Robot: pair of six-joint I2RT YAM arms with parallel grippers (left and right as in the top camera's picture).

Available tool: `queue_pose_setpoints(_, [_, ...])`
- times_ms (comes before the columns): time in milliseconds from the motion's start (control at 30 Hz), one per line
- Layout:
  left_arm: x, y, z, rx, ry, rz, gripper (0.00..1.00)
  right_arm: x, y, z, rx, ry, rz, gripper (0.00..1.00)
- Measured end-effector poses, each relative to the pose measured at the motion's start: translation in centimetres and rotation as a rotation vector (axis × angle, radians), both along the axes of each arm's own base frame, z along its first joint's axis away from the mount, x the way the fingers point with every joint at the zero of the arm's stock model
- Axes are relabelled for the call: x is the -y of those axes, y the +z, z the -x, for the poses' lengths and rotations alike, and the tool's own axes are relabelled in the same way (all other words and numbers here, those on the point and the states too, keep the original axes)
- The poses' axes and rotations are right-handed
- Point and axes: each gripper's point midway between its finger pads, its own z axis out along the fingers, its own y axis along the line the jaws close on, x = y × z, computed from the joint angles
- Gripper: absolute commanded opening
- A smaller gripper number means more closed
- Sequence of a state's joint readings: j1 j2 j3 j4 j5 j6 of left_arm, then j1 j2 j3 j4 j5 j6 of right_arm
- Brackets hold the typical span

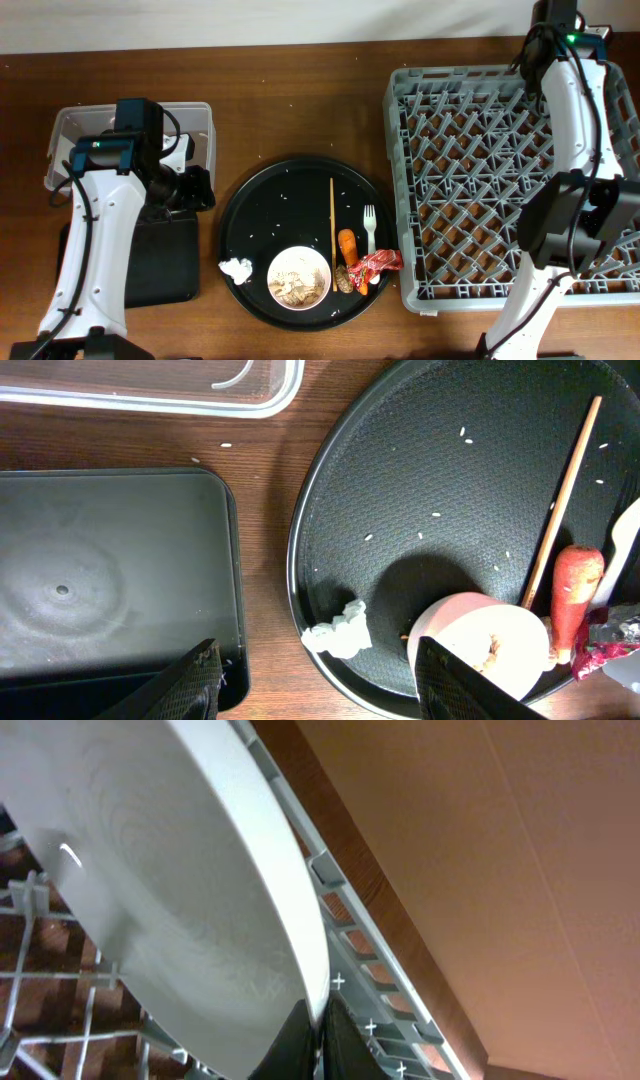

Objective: Sort waste into correct bins and load items into the dishwasher rack

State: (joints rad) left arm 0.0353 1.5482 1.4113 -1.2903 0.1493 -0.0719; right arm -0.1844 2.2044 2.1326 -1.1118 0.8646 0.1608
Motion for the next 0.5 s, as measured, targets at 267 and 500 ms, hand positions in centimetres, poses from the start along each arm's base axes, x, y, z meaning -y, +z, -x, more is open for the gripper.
queue_pose_setpoints(267, [0.0, 0.0, -0.2, 0.01, 0.0, 0.0, 0.62, -4.9, -2.3, 1.5, -0.165, 0.103, -0.146, 0.32])
queue_pose_setpoints(500, [0.0, 0.0, -0.3, 0.012, 0.0, 0.0, 0.62, -8.5, -4.3, 3.1, -0.279, 0.167, -0.302, 0.43])
